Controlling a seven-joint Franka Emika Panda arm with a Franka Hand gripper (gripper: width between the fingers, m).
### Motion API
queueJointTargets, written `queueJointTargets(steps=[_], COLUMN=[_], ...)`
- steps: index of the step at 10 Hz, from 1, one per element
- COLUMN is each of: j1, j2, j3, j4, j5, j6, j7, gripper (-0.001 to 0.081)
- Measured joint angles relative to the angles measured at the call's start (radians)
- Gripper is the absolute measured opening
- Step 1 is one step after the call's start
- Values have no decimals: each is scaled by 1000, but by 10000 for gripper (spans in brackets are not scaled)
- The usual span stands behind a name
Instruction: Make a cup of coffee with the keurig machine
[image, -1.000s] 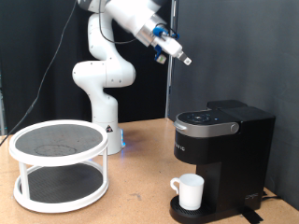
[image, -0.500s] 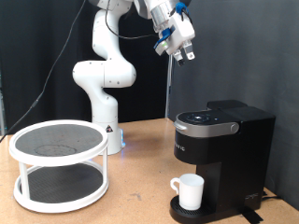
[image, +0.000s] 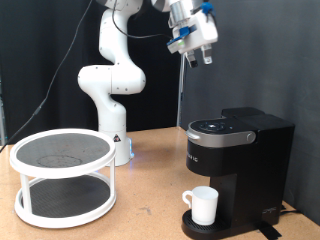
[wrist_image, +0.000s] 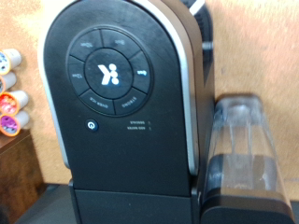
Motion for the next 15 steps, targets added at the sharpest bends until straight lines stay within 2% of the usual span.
queueJointTargets(steps=[2, 5, 8, 11, 15], j1=[-10, -11, -11, -11, -14], j2=[86, 224, 341, 364, 362], j3=[28, 45, 65, 72, 69], j4=[87, 198, 278, 291, 247], j5=[-75, -127, -191, -201, -210], j6=[-32, -56, -59, -51, 21], j7=[1, -14, -11, -21, -21], gripper=[734, 734, 734, 734, 734])
